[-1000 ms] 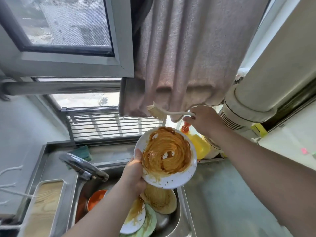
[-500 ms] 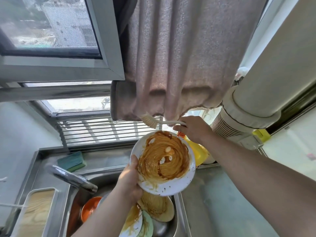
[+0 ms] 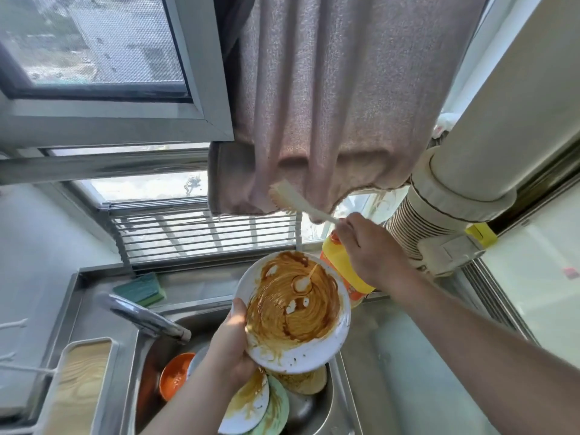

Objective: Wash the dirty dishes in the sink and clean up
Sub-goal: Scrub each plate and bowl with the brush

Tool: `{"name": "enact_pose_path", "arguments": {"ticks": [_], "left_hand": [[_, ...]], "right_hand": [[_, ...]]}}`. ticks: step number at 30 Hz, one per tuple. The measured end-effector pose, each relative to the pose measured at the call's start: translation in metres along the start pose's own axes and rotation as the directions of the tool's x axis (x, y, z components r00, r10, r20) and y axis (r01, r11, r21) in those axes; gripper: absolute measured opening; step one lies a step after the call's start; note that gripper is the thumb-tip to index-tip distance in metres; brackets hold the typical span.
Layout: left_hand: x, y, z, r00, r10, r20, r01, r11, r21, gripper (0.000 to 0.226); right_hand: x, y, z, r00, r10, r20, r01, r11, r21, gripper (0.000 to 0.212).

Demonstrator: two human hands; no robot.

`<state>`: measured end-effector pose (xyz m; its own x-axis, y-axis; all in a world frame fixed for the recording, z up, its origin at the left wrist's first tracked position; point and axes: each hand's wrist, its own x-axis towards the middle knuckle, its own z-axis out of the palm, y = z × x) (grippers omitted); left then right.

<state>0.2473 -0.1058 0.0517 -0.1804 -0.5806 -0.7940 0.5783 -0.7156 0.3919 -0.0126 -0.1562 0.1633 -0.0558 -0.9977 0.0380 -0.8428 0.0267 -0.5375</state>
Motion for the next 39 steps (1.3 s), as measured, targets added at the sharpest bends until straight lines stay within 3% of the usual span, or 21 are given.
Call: {"name": "enact_pose_path", "arguments": {"ticks": [2,4,7,10,14,17,20,23,26,29,32,34,36,39], "left_hand": [[-0.001,-0.012,-0.026,0.996,-0.024,-0.083,0.027,0.999,0.031,0.056],[-0.006,-0.024,-0.051,0.99,-0.049,-0.132,0.055,0.997,0.045,0.059],[-0.016,-0.036,-0.088,0.972,-0.009,-0.233,0.023,0.998,0.058,0.043],[-0.019,-0.039,-0.126,0.954,0.004,-0.301,0.021,0.996,0.083,0.048],[-0.02,-0.035,-0.158,0.954,0.055,-0.295,-0.007,0.987,0.163,0.041],[-0.024,-0.032,-0.157,0.957,0.101,-0.273,-0.056,0.984,0.17,0.037],[-0.021,-0.036,-0.156,0.957,0.079,-0.279,-0.029,0.984,0.178,0.042],[-0.023,-0.037,-0.154,0.957,0.06,-0.284,-0.019,0.989,0.144,0.032],[-0.02,-0.028,-0.163,0.952,0.063,-0.298,-0.038,0.995,0.088,0.033],[-0.018,-0.029,-0.164,0.941,0.031,-0.337,-0.008,0.997,0.071,0.035],[-0.021,-0.039,-0.154,0.947,-0.031,-0.321,0.052,0.997,0.055,0.048],[-0.023,-0.039,-0.147,0.957,-0.05,-0.286,0.064,0.997,0.037,0.05],[-0.021,-0.031,-0.149,0.963,-0.013,-0.268,0.023,0.999,0.034,0.04],[-0.015,-0.023,-0.156,0.958,-0.05,-0.281,0.057,0.998,0.018,0.039]], "right_hand": [[-0.058,0.009,0.019,0.999,0.024,0.026,-0.025,0.999,0.044,0.033],[-0.118,0.019,0.045,0.985,0.058,0.163,-0.064,0.997,0.036,0.023],[-0.176,0.023,0.086,0.924,0.144,0.353,-0.133,0.99,-0.057,0.037],[-0.19,0.013,0.126,0.88,0.201,0.43,-0.151,0.977,-0.148,0.036],[-0.201,-0.021,0.159,0.789,0.292,0.54,-0.187,0.952,-0.242,0.032],[-0.23,-0.062,0.179,0.708,0.307,0.636,-0.239,0.952,-0.193,0.033],[-0.231,-0.09,0.192,0.743,0.247,0.622,-0.212,0.968,-0.13,0.03],[-0.206,-0.064,0.187,0.803,0.287,0.522,-0.217,0.957,-0.191,0.029],[-0.222,-0.049,0.177,0.762,0.383,0.521,-0.327,0.923,-0.201,0.026],[-0.246,-0.086,0.185,0.715,0.311,0.626,-0.313,0.943,-0.111,0.027],[-0.214,-0.091,0.2,0.785,0.258,0.563,-0.248,0.964,-0.096,0.028],[-0.189,-0.069,0.189,0.824,0.322,0.466,-0.302,0.946,-0.12,0.03],[-0.196,-0.05,0.173,0.82,0.362,0.443,-0.332,0.932,-0.147,0.026],[-0.233,-0.076,0.17,0.718,0.358,0.597,-0.347,0.928,-0.139,0.023]]}}
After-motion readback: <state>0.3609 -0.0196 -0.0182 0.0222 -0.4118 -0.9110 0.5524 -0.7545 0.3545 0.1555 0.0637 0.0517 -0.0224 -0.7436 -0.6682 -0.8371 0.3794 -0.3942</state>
